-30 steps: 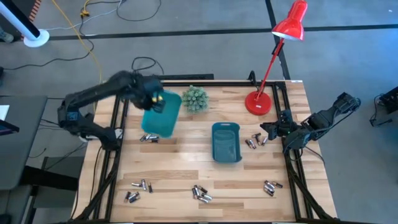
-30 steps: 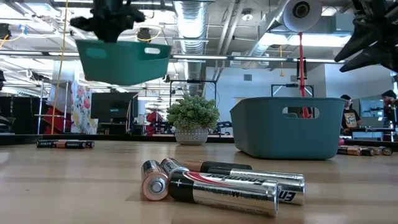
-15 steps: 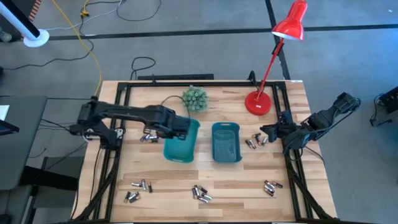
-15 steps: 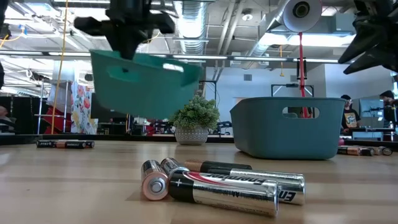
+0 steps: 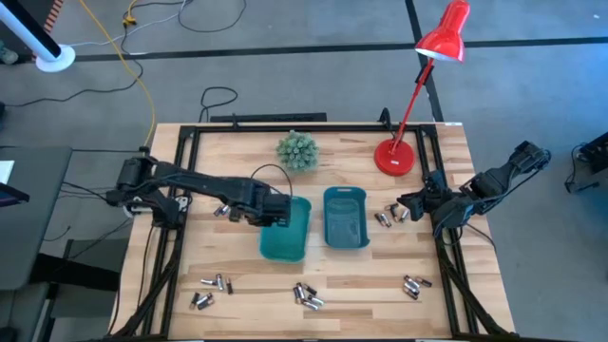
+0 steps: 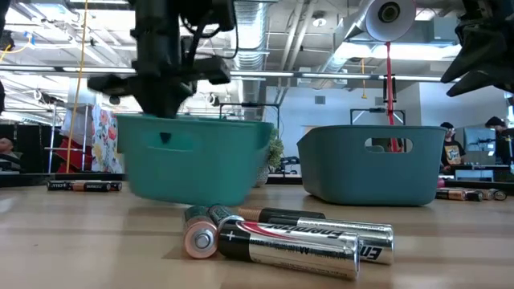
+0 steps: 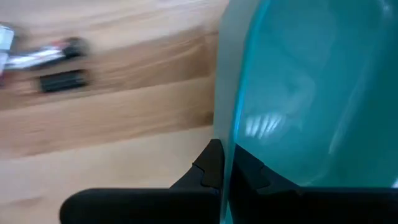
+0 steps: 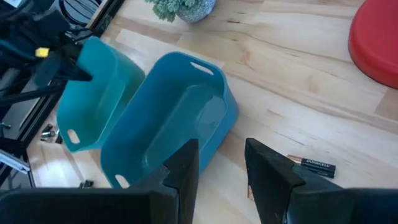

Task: Sort batteries
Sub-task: Move the green bin to the center of the table, then put the black battery into the blue bin

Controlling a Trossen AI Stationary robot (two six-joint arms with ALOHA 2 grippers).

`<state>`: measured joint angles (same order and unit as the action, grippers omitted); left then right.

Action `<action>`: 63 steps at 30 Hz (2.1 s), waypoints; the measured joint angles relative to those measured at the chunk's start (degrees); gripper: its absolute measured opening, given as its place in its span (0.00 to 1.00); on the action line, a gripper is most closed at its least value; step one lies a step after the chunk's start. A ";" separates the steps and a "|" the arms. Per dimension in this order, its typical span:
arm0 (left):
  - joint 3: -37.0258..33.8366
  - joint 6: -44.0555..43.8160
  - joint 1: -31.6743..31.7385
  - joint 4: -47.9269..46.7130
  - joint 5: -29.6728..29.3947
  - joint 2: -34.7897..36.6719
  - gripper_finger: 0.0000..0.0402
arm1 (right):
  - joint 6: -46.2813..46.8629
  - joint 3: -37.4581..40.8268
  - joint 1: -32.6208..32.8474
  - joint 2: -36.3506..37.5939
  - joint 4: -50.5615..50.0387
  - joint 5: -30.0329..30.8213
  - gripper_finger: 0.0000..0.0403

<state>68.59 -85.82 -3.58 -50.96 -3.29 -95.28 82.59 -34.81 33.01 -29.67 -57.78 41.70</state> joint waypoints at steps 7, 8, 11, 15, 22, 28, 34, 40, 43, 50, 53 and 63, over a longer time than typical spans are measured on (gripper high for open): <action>-11.31 -3.22 4.30 11.38 2.21 4.44 0.00 | -0.02 0.00 0.00 0.02 0.09 -0.16 0.37; -11.80 -3.02 4.83 11.55 2.81 4.74 0.00 | -0.02 0.00 0.00 0.00 0.11 -0.16 0.37; -12.40 -1.75 6.49 11.55 3.28 5.44 0.00 | -0.04 0.00 -0.02 0.00 0.17 -0.15 0.37; -11.89 0.38 8.61 11.34 3.24 5.40 0.00 | -0.15 0.00 -0.02 0.00 0.17 -0.16 0.37; -11.42 0.74 10.04 10.50 4.14 5.35 0.00 | -0.13 0.00 -0.02 0.00 0.17 -0.14 0.37; -11.42 1.19 9.65 10.30 4.52 5.35 0.00 | -0.28 0.00 -0.02 0.01 0.08 -0.12 0.37; -11.39 2.23 9.41 11.00 4.48 5.35 0.06 | -0.59 0.00 -0.02 0.01 0.01 -0.12 0.37; -11.33 2.23 8.57 11.05 4.50 5.35 0.13 | -0.63 0.00 -0.02 0.01 -0.01 -0.12 0.37; -11.33 2.28 8.47 10.95 4.50 5.35 0.18 | -0.63 0.00 -0.02 0.00 -0.02 -0.12 0.37; -11.33 4.39 8.47 10.85 4.50 6.37 0.24 | -0.74 0.00 -0.02 0.00 -0.02 -0.16 0.37; -11.33 4.39 8.47 9.77 4.46 8.00 0.25 | -0.74 0.00 -0.02 0.01 -0.02 -0.18 0.37; -11.33 4.71 7.38 7.22 0.63 17.14 0.25 | -0.68 0.00 -0.02 0.00 -0.02 -0.25 0.37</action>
<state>57.25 -81.11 3.79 -43.75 -2.66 -78.15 81.90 -34.81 32.99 -29.67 -57.80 41.45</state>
